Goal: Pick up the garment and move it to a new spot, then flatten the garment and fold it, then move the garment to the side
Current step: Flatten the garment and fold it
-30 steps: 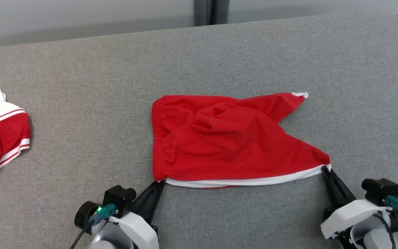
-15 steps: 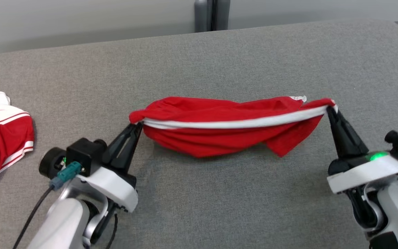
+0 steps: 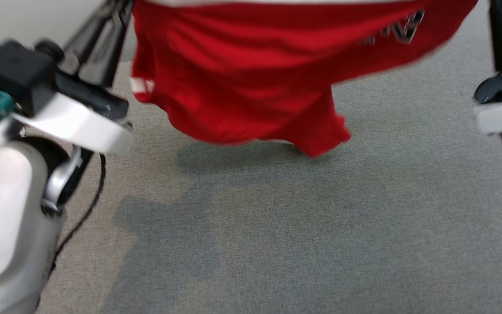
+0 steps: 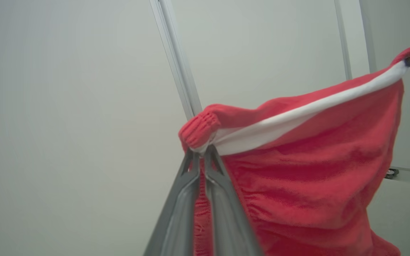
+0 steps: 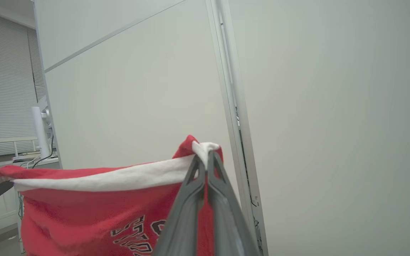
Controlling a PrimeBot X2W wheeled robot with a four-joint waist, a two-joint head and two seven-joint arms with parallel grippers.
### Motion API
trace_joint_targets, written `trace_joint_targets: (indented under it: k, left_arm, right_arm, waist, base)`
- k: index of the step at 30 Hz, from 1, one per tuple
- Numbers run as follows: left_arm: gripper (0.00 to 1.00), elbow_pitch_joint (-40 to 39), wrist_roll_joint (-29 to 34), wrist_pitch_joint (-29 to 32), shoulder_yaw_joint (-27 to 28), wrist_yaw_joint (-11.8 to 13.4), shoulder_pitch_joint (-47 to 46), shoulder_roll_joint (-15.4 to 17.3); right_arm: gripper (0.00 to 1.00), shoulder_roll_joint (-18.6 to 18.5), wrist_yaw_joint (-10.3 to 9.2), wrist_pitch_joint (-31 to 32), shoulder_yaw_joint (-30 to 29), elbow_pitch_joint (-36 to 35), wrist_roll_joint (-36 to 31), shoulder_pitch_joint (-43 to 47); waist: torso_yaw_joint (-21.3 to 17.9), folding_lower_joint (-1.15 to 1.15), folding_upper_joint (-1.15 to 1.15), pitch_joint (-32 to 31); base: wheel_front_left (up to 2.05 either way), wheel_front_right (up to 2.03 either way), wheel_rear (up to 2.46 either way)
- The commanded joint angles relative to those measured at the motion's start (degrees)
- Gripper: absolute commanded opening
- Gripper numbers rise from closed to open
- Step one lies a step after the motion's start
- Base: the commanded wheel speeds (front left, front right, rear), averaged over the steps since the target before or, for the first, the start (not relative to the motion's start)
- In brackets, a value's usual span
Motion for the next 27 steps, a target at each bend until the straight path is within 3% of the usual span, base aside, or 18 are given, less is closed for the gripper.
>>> trace_joint_targets:
  k: [1, 16, 27]
  left_arm:
    - [0.0, -0.31, 0.16, 0.47, 0.41, -0.23, -2.01, 0.23]
    - [0.0, 7.64, -3.47, -0.28, 0.64, -1.99, -15.44, -1.37]
    - [0.0, 30.13, -2.96, -13.06, 1.25, -2.38, -36.42, -8.26]
  right_arm:
    - [0.0, -0.83, 0.01, 0.62, -0.41, -0.49, 0.53, -1.4]
    - [0.0, -1.07, 0.01, 4.47, 1.14, 4.59, 2.64, -15.18]
    - [0.0, 2.2, 0.02, -1.38, 6.05, 18.58, 2.61, -37.08]
  waist:
    - [0.07, 0.0, 0.0, 0.01]
    - [0.32, 0.0, 0.0, 5.63]
    - [1.83, 0.0, 0.0, 15.87]
  base:
    - [0.0, 0.0, 0.0]
    - [0.0, 0.0, 0.0]
    - [0.0, 0.0, 0.0]
